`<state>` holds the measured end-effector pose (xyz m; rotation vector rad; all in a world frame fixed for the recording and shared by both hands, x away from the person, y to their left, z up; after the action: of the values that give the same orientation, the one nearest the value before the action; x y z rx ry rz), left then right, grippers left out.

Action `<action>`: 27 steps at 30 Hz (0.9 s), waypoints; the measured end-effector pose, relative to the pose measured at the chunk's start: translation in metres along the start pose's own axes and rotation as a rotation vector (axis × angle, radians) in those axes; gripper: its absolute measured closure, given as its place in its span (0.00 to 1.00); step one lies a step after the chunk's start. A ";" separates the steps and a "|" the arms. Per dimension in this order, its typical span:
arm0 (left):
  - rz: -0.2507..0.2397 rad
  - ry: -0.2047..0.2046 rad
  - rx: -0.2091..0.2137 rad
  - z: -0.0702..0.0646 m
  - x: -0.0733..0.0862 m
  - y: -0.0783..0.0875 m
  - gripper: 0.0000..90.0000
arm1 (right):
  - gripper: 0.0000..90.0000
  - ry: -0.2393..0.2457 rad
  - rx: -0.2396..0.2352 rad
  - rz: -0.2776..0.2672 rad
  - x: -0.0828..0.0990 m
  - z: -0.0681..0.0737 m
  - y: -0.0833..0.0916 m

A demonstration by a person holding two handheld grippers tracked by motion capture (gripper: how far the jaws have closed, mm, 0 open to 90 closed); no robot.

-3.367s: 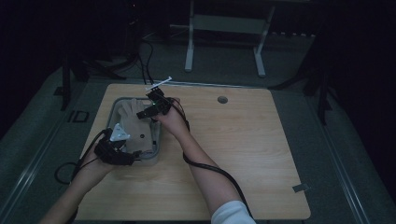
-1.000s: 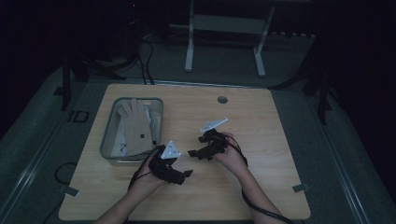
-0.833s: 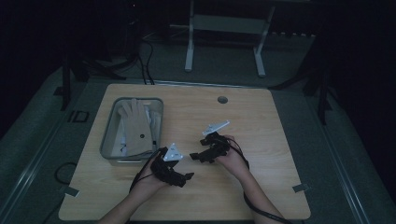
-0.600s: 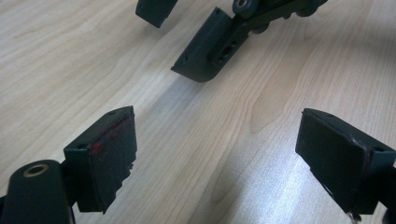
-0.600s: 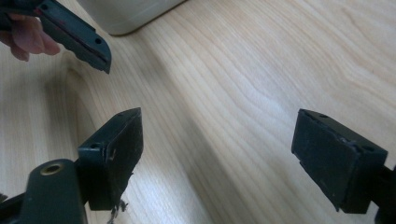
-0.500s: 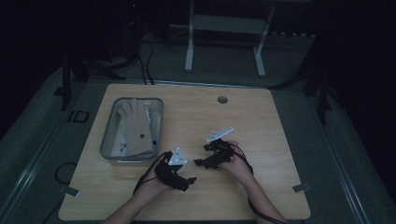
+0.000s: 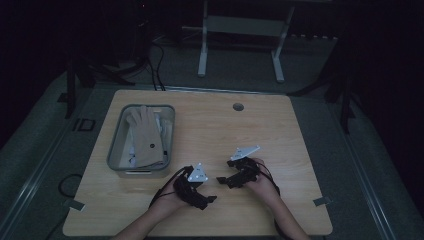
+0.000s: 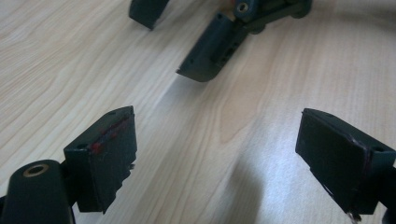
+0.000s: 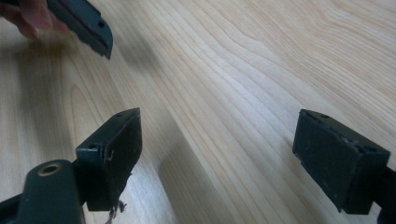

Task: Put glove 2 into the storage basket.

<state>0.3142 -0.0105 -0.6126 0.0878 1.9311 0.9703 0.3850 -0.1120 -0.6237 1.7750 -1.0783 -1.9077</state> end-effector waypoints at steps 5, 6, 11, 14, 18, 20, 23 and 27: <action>0.002 0.003 0.009 -0.001 -0.001 -0.006 0.15 | 0.17 0.001 0.030 -0.030 0.008 -0.001 0.009; 0.008 -0.001 0.007 -0.001 0.000 -0.007 0.14 | 0.17 0.000 0.039 -0.031 0.010 -0.002 0.011; 0.016 -0.001 0.017 -0.002 0.000 -0.010 0.15 | 0.17 -0.001 0.072 -0.072 0.016 -0.003 0.017; 0.024 0.001 0.026 -0.003 0.001 -0.012 0.15 | 0.17 0.003 0.077 -0.088 0.017 -0.002 0.018; 0.035 -0.003 0.028 -0.004 0.004 -0.013 0.14 | 0.17 0.008 0.096 -0.082 0.018 -0.004 0.018; 0.038 -0.007 0.023 -0.003 0.005 -0.013 0.15 | 0.17 0.006 0.102 -0.084 0.018 -0.005 0.018; 0.026 -0.004 0.021 -0.003 0.003 -0.012 0.15 | 0.17 -0.003 0.106 -0.088 0.018 -0.007 0.019; 0.027 0.000 0.021 -0.001 0.002 -0.011 0.15 | 0.17 -0.007 0.109 -0.089 0.019 -0.007 0.019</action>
<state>0.3155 -0.0180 -0.6207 0.1259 1.9444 0.9681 0.3838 -0.1399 -0.6228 1.9063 -1.1435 -1.9411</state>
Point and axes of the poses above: each handheld gripper's, and its own axes: y roughly backward along the jaws, x roughly out of its underside, z roughly to its left, the point moved 9 cm from there along -y, roughly forward along the jaws, and after that the axes turned 15 degrees about y, right-handed, at the moved point
